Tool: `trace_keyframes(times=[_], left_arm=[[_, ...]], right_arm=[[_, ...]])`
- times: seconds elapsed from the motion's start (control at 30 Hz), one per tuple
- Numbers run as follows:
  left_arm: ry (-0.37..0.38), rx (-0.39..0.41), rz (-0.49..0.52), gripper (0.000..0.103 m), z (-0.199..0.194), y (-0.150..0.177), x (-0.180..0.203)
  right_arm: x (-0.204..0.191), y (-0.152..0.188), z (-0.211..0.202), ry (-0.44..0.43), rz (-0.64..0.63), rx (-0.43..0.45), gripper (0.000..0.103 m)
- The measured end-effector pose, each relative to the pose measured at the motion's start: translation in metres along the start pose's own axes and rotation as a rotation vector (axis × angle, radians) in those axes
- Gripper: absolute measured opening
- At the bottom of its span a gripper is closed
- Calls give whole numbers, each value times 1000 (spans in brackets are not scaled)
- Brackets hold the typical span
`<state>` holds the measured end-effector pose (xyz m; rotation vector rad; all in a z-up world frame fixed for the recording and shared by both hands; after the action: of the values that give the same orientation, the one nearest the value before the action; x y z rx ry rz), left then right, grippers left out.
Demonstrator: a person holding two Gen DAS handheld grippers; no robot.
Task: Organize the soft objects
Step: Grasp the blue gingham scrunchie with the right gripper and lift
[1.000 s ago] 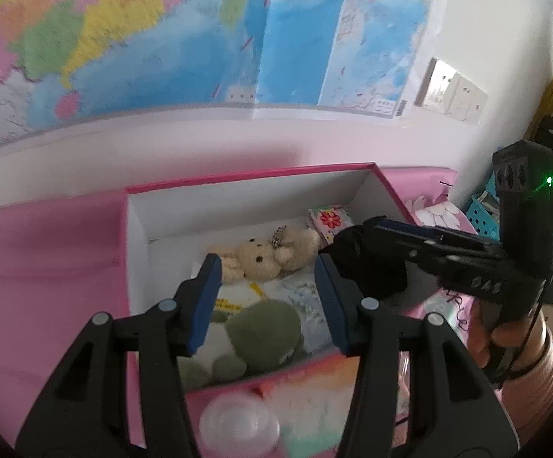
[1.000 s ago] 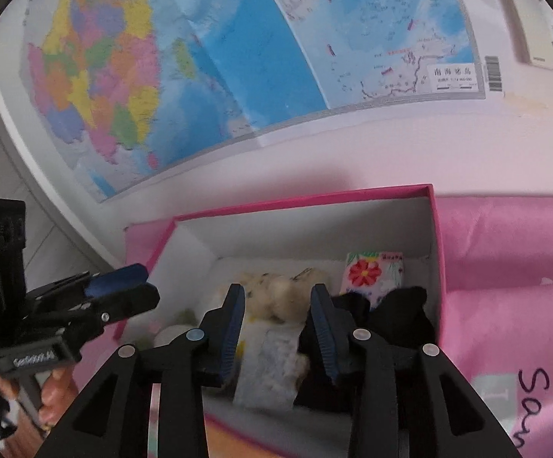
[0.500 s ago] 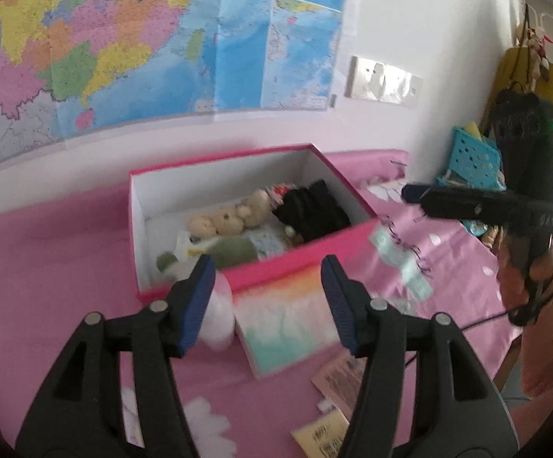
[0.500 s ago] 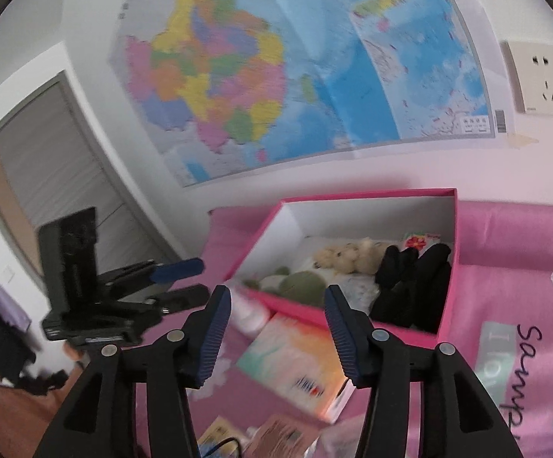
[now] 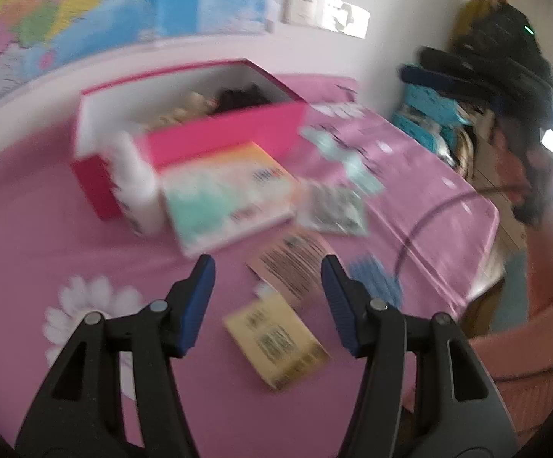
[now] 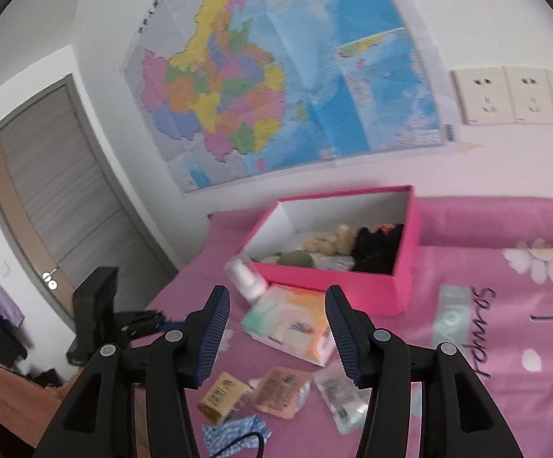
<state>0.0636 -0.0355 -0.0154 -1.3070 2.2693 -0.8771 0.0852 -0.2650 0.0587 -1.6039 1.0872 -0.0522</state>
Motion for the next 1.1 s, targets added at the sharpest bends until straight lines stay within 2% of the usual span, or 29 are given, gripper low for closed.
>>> trace_keyframes(times=[0.13, 0.17, 0.37, 0.47, 0.63, 0.73, 0.87, 0.93, 0.97, 1.0, 1.1], left_arm=[[59, -28, 58, 59, 1, 17, 26], [93, -42, 64, 59, 4, 20, 34], [141, -114, 107, 59, 25, 32, 66], [134, -145, 115, 59, 37, 37, 74], [113, -168, 106, 59, 45, 40, 75], [89, -173, 102, 59, 47, 40, 74], [66, -172, 100, 59, 49, 38, 73], [59, -171, 100, 59, 49, 37, 73], [57, -170, 101, 59, 49, 37, 73], [55, -169, 103, 59, 48, 38, 73], [52, -171, 102, 59, 49, 37, 73]], right_arm=[[5, 21, -1, 64, -10, -70, 53], [6, 29, 0, 77, -12, -99, 53], [11, 80, 22, 47, 39, -265, 53], [17, 114, 39, 23, 83, -367, 53], [14, 152, 56, 2, 93, -476, 53], [7, 165, 63, -39, 97, -508, 53], [0, 175, 69, -34, 47, -520, 53], [0, 175, 68, -26, 42, -519, 45], [0, 175, 68, -20, 35, -521, 34], [-1, 176, 68, -17, 31, -524, 28], [0, 177, 65, -22, 30, -521, 19]])
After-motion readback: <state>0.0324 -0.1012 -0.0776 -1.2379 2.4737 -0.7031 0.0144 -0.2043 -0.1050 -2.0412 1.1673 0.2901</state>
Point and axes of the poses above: each gripper's, at about its wrist camera, not at the fingertips, and z roughly the way its jaws point, x to its right, y to its underside, the point moved 4 cm from there along z, roughly the way its jaws point, and after that the axes turned 11 degrees about -y, right-handed, at the moved point
